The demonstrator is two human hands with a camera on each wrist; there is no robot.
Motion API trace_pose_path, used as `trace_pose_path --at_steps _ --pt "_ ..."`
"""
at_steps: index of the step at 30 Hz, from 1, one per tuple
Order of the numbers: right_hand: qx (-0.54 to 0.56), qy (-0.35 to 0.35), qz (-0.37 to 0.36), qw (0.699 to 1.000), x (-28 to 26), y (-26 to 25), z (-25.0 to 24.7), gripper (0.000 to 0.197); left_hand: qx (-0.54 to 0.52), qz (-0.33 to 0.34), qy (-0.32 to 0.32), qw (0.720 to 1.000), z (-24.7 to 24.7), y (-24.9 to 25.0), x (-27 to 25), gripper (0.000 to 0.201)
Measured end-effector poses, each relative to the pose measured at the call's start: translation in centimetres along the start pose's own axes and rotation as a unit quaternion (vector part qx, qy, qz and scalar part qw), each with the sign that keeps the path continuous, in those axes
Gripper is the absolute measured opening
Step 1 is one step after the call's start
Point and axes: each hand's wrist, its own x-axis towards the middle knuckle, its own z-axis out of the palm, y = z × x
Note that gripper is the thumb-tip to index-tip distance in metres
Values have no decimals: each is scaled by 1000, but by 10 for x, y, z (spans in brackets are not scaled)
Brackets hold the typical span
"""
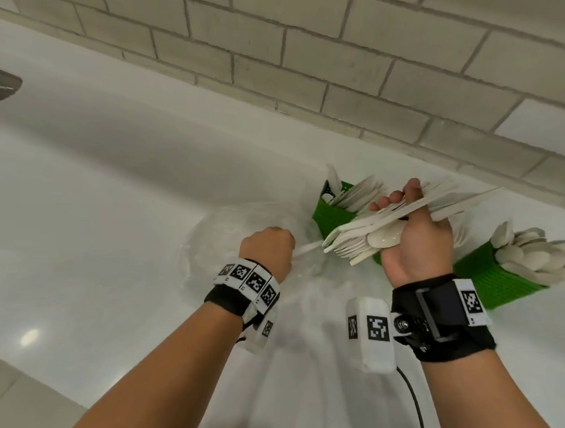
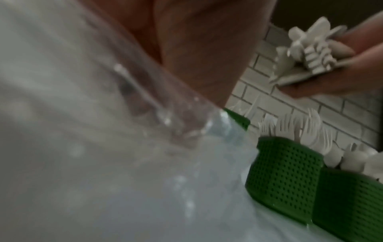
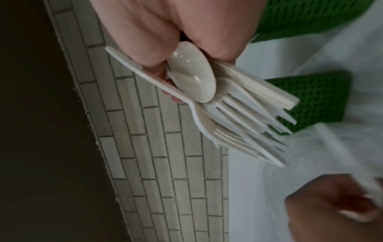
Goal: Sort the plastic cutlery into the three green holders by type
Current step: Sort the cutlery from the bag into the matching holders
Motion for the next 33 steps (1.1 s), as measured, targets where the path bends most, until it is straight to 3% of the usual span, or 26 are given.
trace_pose_path --at_steps 3,6,9,11,14,18,21,24,27,30,33 --pt "-6 36 1 999 -2 -3 -19 8 -56 -5 47 997 -12 -7 -4 24" --pt "-12 63 -2 998 -4 -7 -29 5 -68 -15 153 986 -35 -22 -15 31" --pt "-17 88 12 996 -7 -7 -35 6 -209 51 278 936 -58 -30 -32 31" --pt "-23 105 24 994 -10 -4 -37 6 -295 103 315 896 -69 -16 -44 27" --pt "-49 112 38 992 -18 2 -32 6 -383 185 231 875 -64 27 -51 24" --pt "-195 97 34 975 -31 15 -25 9 -380 222 90 893 -20 80 -46 35" --pt "-240 105 68 963 -37 13 -30 26 -433 222 81 870 3 98 -50 44" --pt "-222 91 127 962 -41 7 -40 49 -419 218 37 881 9 101 -49 51" --pt "-180 33 145 972 -46 1 -48 66 -402 226 0 887 9 102 -47 54" --pt "-214 -1 137 967 -50 0 -58 48 -401 249 -29 881 5 106 -44 52" --pt "-222 -6 143 964 -51 -6 -70 31 -457 275 -110 839 0 113 -48 48"
